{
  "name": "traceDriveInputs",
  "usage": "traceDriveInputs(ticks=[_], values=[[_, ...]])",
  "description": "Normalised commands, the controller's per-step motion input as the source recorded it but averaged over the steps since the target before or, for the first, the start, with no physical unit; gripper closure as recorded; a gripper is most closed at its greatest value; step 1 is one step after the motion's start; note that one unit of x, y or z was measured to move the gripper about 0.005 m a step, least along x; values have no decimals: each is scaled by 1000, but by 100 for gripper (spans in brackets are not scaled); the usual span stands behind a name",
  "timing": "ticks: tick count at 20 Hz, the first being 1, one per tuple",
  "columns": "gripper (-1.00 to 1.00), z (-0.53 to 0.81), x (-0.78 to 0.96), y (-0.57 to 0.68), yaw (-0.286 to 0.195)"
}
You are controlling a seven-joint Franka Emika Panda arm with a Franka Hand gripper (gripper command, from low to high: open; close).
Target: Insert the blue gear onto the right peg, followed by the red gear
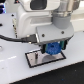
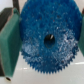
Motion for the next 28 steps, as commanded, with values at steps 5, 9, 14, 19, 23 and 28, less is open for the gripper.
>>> traceDriveInputs(ticks=[5, 9, 14, 19, 23, 28], values=[[100, -3, 61, -45, 0], [100, 182, 28, 2, 0], [100, 295, 20, -9, 0], [100, -24, 148, 7, 0], [100, -78, 193, -23, 0], [100, -117, 201, -19, 0]])
